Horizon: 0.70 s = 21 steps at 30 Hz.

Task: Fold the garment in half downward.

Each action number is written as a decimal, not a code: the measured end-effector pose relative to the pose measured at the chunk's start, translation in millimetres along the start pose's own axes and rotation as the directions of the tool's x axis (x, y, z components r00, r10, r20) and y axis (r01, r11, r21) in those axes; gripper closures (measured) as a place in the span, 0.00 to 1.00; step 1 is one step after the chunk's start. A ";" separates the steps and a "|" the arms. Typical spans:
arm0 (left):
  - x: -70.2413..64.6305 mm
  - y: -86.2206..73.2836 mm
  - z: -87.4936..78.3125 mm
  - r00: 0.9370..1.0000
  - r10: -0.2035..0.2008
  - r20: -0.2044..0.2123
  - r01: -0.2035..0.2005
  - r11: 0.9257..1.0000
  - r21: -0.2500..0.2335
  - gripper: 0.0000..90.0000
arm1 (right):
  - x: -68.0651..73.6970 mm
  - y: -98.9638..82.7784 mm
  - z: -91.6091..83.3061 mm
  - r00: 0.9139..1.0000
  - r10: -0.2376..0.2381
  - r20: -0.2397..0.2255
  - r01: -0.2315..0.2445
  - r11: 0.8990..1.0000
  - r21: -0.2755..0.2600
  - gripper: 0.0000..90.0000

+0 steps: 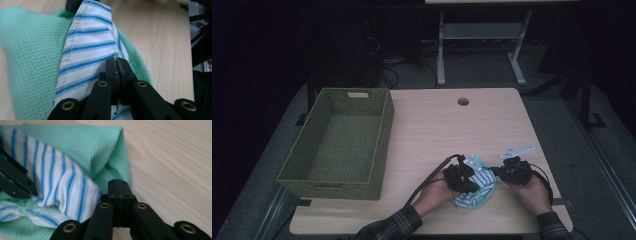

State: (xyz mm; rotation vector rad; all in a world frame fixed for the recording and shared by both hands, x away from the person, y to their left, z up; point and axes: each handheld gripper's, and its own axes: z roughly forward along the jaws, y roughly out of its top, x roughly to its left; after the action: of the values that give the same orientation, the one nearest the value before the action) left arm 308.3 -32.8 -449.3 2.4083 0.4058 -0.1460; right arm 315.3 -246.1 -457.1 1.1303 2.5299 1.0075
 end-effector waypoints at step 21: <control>-22.6 -18.8 -28.5 1.000 0.008 0.020 -0.007 0.999 -0.050 0.95 | 15.9 -1.8 -23.9 0.999 -0.032 -0.009 0.031 0.997 -0.069 1.00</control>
State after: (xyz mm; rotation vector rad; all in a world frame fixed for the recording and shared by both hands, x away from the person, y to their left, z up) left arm 280.8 -6.4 -434.4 2.3570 0.3874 -0.1548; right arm 293.2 -247.7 -438.8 1.0663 2.4919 1.0855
